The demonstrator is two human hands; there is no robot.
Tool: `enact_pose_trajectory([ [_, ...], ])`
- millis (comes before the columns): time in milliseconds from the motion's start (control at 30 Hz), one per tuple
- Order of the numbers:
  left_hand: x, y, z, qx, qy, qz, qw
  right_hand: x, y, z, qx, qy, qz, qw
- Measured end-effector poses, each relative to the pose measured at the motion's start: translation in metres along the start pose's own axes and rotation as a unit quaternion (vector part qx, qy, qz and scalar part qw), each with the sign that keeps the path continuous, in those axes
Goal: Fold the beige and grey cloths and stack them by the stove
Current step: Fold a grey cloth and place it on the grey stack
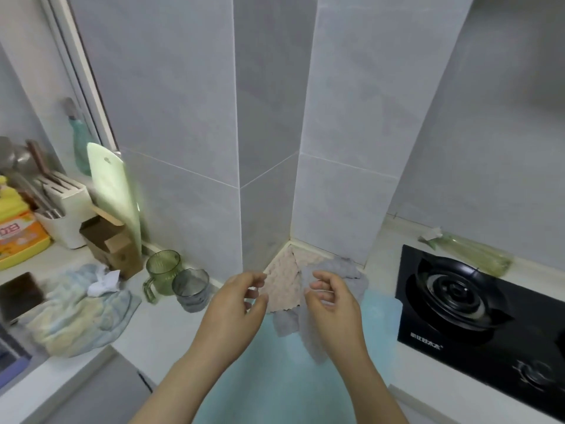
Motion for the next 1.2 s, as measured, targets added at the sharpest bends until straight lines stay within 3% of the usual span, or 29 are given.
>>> enact_pose_trajectory([
  [367, -0.085, -0.023, -0.04, -0.022, -0.113, -0.014, 0.993, -0.036, 0.053, -0.01, 0.036, 0.067, -0.072, 0.994],
  [800, -0.141, -0.09, -0.104, -0.02, -0.284, -0.04, 0.958, -0.012, 0.127, -0.044, 0.12, 0.204, -0.143, 0.961],
  [1200, -0.168, -0.159, -0.166, 0.06, -0.27, -0.097, 0.956, -0.004, 0.225, -0.073, 0.198, 0.186, -0.096, 0.957],
])
Point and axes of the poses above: each hand's wrist, its own x-axis away from the middle knuckle, its own z-axis out of the back of the hand, y = z × x, the point moved 4 cm from there along -x, towards the middle knuckle, and after that the axes turned 13 degrees about z, right-handed, at the moved point
